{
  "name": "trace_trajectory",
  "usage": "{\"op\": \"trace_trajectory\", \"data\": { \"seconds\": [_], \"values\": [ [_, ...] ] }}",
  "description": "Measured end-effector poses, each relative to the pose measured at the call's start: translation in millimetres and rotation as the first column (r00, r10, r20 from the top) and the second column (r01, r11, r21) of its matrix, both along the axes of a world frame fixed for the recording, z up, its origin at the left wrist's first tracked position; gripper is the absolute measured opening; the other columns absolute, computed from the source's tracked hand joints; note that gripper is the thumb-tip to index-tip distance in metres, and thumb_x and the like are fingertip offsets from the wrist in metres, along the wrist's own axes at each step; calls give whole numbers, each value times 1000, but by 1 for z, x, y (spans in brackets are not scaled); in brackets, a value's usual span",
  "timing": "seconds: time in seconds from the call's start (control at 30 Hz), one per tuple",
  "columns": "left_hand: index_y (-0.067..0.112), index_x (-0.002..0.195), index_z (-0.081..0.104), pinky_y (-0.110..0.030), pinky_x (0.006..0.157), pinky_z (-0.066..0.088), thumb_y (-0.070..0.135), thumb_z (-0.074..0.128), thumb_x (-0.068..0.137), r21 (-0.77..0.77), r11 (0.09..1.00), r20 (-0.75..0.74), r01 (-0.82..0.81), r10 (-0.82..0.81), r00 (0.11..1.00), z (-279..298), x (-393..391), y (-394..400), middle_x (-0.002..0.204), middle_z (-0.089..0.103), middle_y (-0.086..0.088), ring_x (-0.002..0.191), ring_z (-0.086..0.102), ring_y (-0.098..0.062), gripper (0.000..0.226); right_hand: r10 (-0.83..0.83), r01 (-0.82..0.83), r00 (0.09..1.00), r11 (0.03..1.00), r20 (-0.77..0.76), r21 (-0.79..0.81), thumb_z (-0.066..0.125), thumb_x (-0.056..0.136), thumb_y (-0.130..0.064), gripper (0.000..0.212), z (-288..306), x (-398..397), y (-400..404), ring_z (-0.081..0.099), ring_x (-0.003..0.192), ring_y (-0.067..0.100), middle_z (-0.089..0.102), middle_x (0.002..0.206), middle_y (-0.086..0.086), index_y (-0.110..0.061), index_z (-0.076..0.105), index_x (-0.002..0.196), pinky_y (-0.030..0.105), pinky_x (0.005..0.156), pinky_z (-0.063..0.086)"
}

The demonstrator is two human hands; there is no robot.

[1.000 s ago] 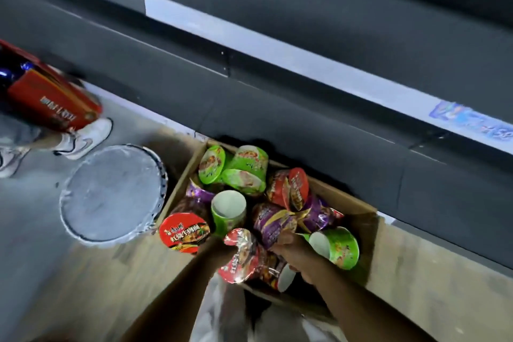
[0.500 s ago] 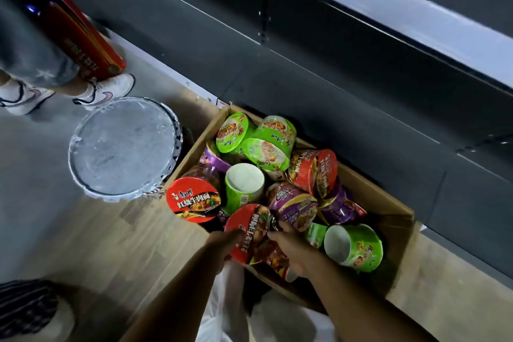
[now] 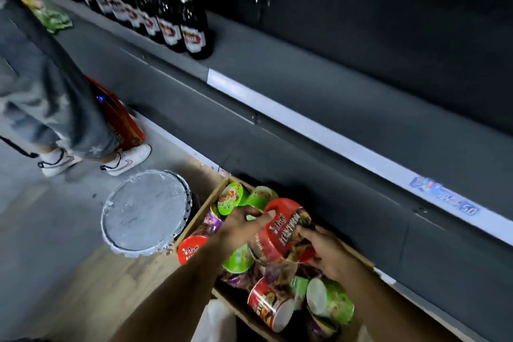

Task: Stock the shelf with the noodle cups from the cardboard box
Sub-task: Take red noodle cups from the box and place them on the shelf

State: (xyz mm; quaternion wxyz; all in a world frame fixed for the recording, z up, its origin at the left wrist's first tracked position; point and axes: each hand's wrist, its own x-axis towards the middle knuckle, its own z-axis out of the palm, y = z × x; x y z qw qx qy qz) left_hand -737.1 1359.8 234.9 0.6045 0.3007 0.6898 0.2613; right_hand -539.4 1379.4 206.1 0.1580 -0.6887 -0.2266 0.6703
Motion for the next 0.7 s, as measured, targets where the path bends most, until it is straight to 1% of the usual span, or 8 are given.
{"op": "trace_trajectory", "data": {
  "seconds": [0.07,0.13,0.23,0.37,0.43,0.5,0.57,0.7],
  "values": [
    [15,93,56,-13,63,47,46,75,76,60,997,53,45,-48,997,44,-3,17,82,66,7,71,63,0,40,-3,3,1000,999,-6,44,67,86,-29,31,40,6,19,62,91,20,67,101,4,-17,59,114,35,75,52],
    [17,94,54,-15,73,50,50,75,74,117,982,58,150,-158,986,79,-5,32,83,65,9,75,62,0,44,-16,17,999,998,-29,63,74,78,-35,37,73,12,36,66,93,20,72,99,4,-16,63,108,40,85,54],
    [20,93,54,-14,74,47,45,79,71,187,954,23,236,-244,969,126,-11,55,80,61,8,72,58,2,42,-7,12,999,994,-44,111,68,84,-36,22,127,16,57,62,54,4,69,63,-6,-15,65,91,19,47,48],
    [28,97,59,-39,99,46,57,82,51,213,873,-19,439,-446,895,187,-25,88,98,68,10,104,62,-9,58,52,-33,994,980,-94,195,66,84,-41,19,193,27,86,48,62,9,61,78,-2,-24,62,92,21,56,33],
    [30,106,60,-39,104,42,54,80,53,222,844,15,488,-503,864,217,-26,101,107,68,14,112,59,-8,63,84,-50,987,971,-139,234,66,84,-37,17,226,32,97,50,64,9,64,77,-2,-21,65,90,20,59,35],
    [31,111,60,-36,102,44,58,80,53,254,823,55,508,-536,842,245,-23,111,111,69,10,112,60,-10,67,85,-45,986,965,-146,259,69,81,-34,17,258,34,105,52,56,8,63,67,-3,-18,65,80,17,56,39],
    [30,110,60,-30,95,46,59,76,64,303,798,73,522,-565,822,273,-15,119,106,70,8,103,63,-10,57,95,-56,988,954,-119,296,65,84,-37,28,288,37,109,45,40,5,55,51,-4,-18,59,64,14,42,35],
    [20,106,59,-30,84,53,51,64,81,379,809,155,450,-535,831,323,6,137,94,73,2,88,68,-12,41,62,-12,989,940,-137,341,56,83,-54,52,338,41,114,45,35,7,51,41,-2,-17,51,47,14,38,35]
  ]
}}
